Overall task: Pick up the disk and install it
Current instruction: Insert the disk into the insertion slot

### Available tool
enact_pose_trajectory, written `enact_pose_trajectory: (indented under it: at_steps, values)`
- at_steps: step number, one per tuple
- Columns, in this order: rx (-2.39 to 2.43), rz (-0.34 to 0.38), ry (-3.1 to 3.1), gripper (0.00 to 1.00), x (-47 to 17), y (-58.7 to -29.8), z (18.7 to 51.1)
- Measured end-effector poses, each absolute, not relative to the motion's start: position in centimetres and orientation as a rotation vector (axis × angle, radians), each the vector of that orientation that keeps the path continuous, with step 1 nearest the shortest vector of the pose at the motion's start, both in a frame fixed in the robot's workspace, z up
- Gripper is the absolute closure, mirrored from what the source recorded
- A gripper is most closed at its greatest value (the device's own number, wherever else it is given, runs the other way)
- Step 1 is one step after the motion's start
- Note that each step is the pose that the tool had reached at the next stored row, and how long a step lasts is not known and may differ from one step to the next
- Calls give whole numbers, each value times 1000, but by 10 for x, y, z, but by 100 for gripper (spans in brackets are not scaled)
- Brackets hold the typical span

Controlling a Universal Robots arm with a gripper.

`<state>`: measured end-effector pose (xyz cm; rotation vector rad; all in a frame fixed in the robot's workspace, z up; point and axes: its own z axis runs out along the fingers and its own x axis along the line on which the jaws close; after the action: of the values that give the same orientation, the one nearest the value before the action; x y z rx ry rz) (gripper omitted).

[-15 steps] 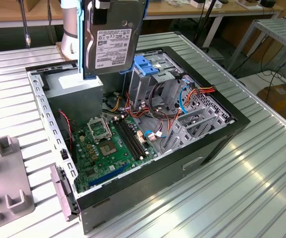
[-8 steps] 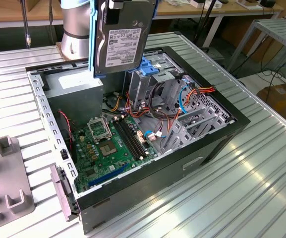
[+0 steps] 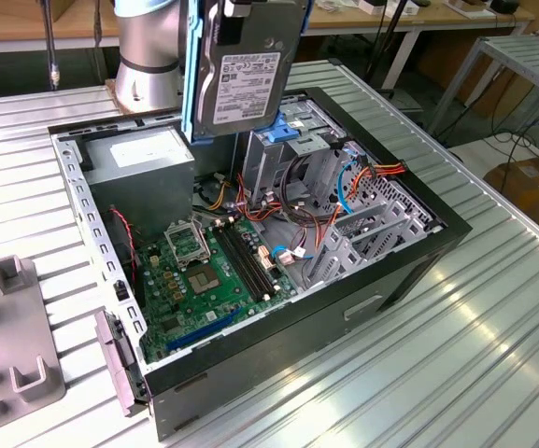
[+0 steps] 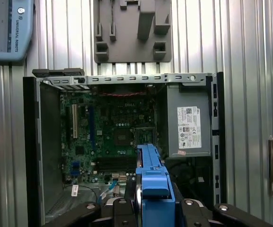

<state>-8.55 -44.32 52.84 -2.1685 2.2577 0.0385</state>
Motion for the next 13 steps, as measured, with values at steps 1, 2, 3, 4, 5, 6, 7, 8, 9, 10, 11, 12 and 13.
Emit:
enact_pose_trajectory:
  at_steps: [1, 2, 3, 4, 5, 6, 7, 8, 9, 10, 11, 12, 13]
  values:
    - [-2168, 39, 2258, 63, -83, -443, 528]
    - [-2168, 39, 2258, 63, -81, -443, 528]
    - [-2168, 39, 2258, 63, -78, -443, 528]
    - [-2168, 39, 2258, 63, -75, -443, 528]
    - [-2169, 38, 2258, 63, -70, -443, 528]
    - [-2168, 39, 2258, 63, -67, -443, 528]
    - [-2168, 39, 2258, 63, -64, -443, 528]
    - [-2168, 39, 2258, 63, -58, -443, 527]
    - [-2168, 39, 2258, 63, -55, -443, 527]
    - [-2169, 38, 2258, 63, -53, -444, 527]
    - [-2168, 38, 2258, 63, -52, -446, 527]
    - [-2168, 38, 2258, 63, -52, -448, 527]
    - [-2168, 38, 2258, 63, -52, -450, 527]
